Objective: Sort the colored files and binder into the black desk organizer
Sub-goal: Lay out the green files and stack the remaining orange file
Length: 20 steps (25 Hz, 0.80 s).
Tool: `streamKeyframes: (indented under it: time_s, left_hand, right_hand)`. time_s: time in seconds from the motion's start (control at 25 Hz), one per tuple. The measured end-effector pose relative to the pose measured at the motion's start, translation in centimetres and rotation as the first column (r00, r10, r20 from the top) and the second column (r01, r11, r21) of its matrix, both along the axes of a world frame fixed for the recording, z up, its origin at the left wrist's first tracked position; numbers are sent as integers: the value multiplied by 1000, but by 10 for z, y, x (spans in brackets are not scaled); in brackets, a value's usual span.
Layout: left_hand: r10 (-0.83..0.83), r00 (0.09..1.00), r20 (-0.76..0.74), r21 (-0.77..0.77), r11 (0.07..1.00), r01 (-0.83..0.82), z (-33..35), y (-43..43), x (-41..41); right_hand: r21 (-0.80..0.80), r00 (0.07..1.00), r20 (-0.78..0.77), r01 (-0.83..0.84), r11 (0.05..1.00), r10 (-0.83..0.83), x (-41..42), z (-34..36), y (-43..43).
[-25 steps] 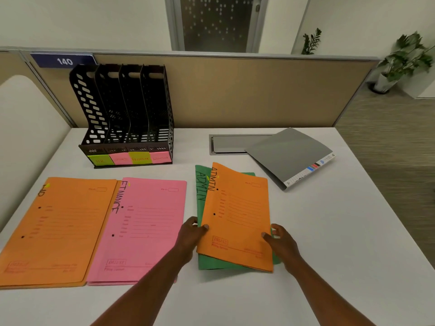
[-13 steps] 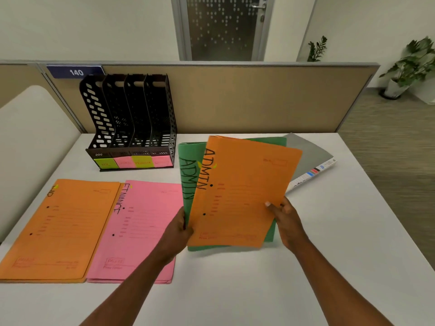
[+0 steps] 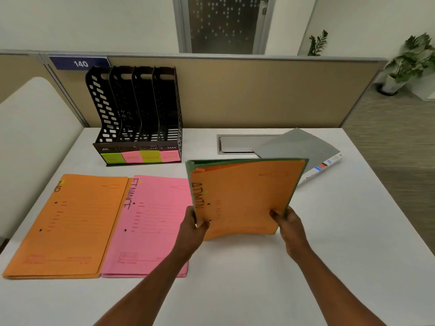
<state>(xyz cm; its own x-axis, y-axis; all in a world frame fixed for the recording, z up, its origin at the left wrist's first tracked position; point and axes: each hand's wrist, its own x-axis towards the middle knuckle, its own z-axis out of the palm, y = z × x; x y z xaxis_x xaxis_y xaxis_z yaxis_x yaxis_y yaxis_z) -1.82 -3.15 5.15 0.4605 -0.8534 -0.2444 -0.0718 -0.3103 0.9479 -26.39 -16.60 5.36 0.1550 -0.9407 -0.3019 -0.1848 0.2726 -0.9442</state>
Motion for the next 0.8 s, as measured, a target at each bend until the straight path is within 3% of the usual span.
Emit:
streamKeyframes:
  time_s: [0.2, 0.52, 0.6, 0.68, 0.8]
  left_hand:
    - [-90, 991, 101, 128, 989, 77, -9, 2, 22]
    - [-216, 962, 166, 347, 926, 148, -37, -4, 45]
    - [-311, 911, 271, 416, 891, 181, -43, -7, 42]
    - [-403, 802, 441, 464, 867, 181, -49, -7, 36]
    - [-491, 675, 551, 511, 838, 192, -58, -8, 21]
  right_hand:
    - [-4, 978, -124, 166, 986, -165, 15, -5, 7]
    - [60, 896, -390, 252, 966, -210, 44, -25, 13]
    - [55, 847, -506, 222, 973, -164, 44, -30, 9]
    - [65, 773, -631, 140, 988, -68, 41, -37, 6]
    - [117, 755, -655, 50, 992, 39, 32, -48, -4]
